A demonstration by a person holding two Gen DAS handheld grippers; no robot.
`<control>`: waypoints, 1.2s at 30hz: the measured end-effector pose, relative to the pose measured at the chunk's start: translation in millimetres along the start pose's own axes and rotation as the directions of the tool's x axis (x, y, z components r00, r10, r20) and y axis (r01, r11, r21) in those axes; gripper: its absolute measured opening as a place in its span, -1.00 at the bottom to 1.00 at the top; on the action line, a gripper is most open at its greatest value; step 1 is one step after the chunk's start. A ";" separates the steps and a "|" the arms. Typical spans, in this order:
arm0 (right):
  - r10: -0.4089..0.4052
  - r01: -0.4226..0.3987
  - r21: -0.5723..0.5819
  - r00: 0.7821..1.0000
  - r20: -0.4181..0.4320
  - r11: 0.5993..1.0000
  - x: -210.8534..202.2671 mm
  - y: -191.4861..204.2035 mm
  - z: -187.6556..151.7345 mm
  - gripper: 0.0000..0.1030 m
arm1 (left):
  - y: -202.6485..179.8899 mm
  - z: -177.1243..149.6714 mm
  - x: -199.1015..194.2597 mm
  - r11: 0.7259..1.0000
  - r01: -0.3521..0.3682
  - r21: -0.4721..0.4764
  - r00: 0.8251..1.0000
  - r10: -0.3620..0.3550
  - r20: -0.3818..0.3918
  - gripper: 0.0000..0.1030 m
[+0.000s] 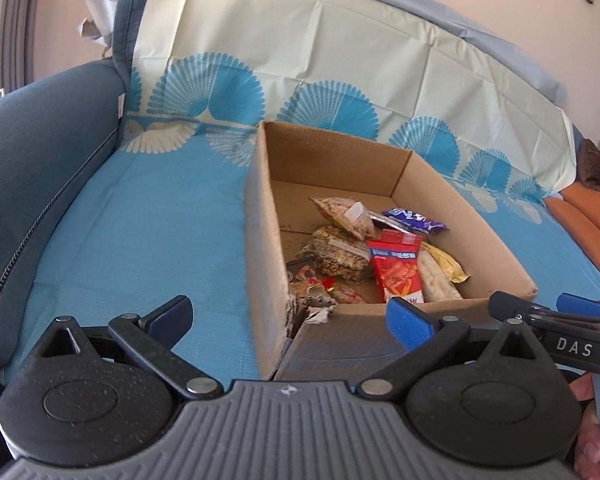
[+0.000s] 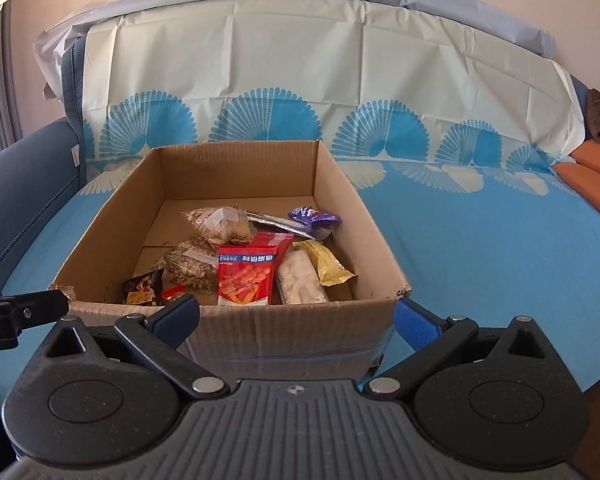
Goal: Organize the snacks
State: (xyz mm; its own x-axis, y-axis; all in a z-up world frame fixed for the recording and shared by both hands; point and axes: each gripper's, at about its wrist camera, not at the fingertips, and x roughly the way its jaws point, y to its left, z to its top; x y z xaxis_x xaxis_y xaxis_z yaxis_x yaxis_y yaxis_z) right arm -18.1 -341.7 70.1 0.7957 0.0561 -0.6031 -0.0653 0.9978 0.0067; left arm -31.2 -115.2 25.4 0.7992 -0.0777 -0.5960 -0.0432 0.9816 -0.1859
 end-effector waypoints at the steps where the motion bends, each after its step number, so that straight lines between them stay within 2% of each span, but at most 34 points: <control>1: 0.000 0.000 -0.001 1.000 0.000 1.000 0.4 -0.1 0.1 0.99 | 0.2 0.0 0.2 1.000 0.002 -0.001 1.000 -0.002 -0.001 0.99; 10: 0.011 -0.011 -0.001 1.000 0.014 1.000 -0.5 -2.0 -0.5 0.99 | -15.6 -6.5 0.5 0.999 0.016 0.048 1.000 -0.016 0.004 0.99; 36: 0.023 -0.023 0.004 1.000 0.020 1.000 0.6 -4.8 -0.9 0.99 | -22.9 -8.3 2.7 0.996 0.004 0.085 1.000 -0.004 0.009 0.99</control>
State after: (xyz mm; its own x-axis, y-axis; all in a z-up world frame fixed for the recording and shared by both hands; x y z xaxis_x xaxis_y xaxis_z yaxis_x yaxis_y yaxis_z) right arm -17.8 -346.5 69.0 0.8059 0.0801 -0.5866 -0.0817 0.9964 0.0238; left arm -33.0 -139.3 21.6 0.8048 -0.0803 -0.5881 0.0107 0.9926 -0.1209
